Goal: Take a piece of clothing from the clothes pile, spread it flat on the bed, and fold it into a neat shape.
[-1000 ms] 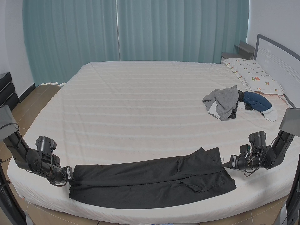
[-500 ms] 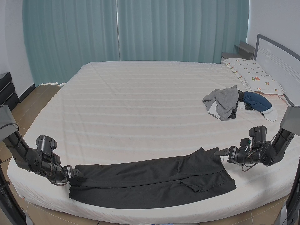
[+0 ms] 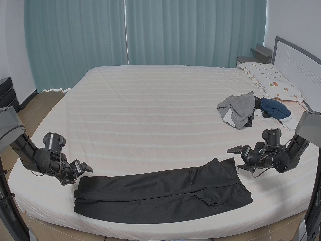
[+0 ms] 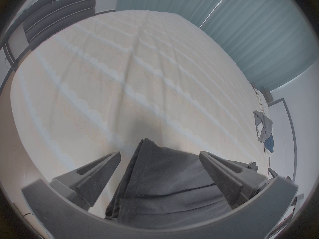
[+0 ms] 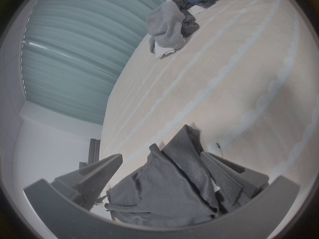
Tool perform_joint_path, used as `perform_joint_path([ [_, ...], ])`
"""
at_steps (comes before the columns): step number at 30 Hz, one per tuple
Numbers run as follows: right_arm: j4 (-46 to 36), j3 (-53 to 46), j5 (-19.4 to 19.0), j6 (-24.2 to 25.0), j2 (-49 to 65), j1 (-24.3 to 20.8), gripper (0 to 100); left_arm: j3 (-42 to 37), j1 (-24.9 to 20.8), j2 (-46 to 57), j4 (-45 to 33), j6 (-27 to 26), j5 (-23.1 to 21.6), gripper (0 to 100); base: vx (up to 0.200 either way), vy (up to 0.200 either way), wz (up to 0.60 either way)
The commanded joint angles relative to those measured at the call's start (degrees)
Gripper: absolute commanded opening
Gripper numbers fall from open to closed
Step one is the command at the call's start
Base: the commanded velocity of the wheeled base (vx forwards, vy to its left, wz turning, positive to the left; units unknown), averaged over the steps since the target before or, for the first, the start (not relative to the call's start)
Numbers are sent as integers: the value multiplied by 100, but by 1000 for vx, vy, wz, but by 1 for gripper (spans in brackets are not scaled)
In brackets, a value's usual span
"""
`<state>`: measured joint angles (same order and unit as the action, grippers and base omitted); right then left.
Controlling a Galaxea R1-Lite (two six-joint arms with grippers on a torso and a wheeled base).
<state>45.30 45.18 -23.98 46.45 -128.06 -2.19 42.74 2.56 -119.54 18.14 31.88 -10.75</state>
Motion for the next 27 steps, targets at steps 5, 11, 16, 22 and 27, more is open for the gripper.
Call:
perform_joint_path([
  [5,5,123,7,75,-246,114,100,226,-63,-474,5,73,12,0,0,0,0],
  [11,5,140,34,93,-237,140,100,217,104,-430,5,293,284,0,0,0,0],
  [16,14,140,42,84,-289,193,100,217,263,-403,23,442,328,0,0,0,0],
  [22,216,149,51,75,-404,175,100,200,271,-456,366,609,328,0,0,0,0],
  [27,330,184,60,75,-492,88,100,182,263,-465,392,609,328,0,0,0,0],
])
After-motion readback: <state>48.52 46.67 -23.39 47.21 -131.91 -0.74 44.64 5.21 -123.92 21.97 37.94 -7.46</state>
